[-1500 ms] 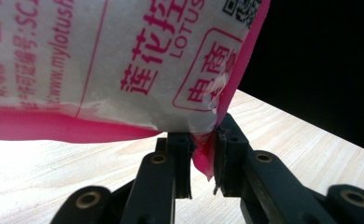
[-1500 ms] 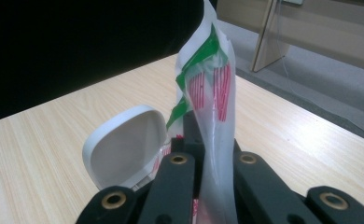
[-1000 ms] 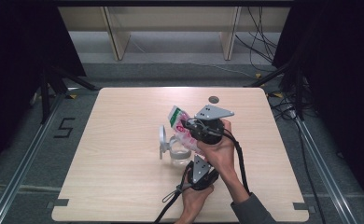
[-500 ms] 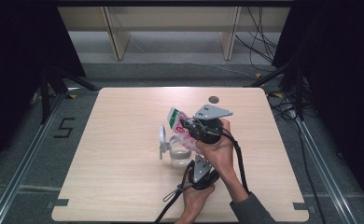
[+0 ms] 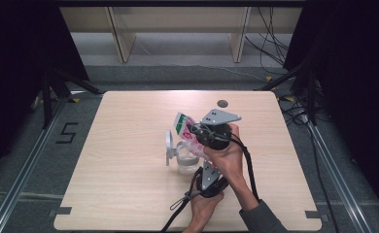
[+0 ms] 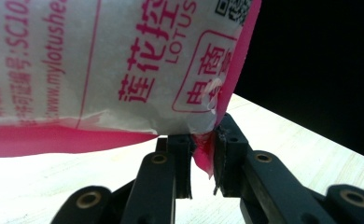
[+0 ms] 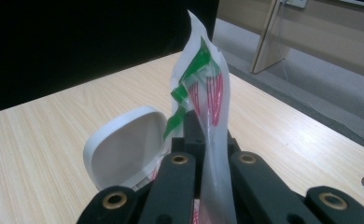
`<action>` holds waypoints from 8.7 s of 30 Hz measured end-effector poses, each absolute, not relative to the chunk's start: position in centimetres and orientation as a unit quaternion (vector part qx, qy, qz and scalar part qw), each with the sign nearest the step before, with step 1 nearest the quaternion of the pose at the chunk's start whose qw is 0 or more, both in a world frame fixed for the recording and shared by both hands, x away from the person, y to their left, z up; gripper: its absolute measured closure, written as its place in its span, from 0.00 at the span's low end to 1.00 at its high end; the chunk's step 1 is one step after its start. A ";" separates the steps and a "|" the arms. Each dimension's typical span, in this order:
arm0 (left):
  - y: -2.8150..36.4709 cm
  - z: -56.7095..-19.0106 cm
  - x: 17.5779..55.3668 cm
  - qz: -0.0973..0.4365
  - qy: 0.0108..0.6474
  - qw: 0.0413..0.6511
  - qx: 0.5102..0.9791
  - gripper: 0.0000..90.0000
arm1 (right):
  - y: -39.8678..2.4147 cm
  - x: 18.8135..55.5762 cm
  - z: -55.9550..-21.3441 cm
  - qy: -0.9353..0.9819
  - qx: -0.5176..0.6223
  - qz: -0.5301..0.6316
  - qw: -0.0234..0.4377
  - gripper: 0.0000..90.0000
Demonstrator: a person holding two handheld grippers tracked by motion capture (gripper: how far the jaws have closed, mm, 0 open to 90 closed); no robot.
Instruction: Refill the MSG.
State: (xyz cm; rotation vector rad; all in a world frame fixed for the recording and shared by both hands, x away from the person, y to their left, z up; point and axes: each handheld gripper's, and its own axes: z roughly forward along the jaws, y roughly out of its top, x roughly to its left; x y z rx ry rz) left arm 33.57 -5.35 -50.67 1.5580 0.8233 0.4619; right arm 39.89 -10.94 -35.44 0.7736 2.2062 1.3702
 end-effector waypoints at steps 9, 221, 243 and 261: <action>-5.5 -50.5 33.6 0.200 0.357 0.615 0.674 0.87 | -10.9 39.8 -35.3 0.792 0.281 0.493 0.225 1.00; -7.4 -49.9 33.6 0.135 0.384 0.684 0.606 0.86 | -9.6 40.2 -35.5 0.817 0.256 0.462 0.233 1.00; -7.4 -49.9 33.5 0.133 0.383 0.686 0.605 0.86 | -9.7 40.2 -35.5 0.814 0.259 0.465 0.233 1.00; -7.4 -49.9 33.5 0.134 0.382 0.686 0.605 0.86 | -9.7 40.2 -35.4 0.814 0.257 0.466 0.230 1.00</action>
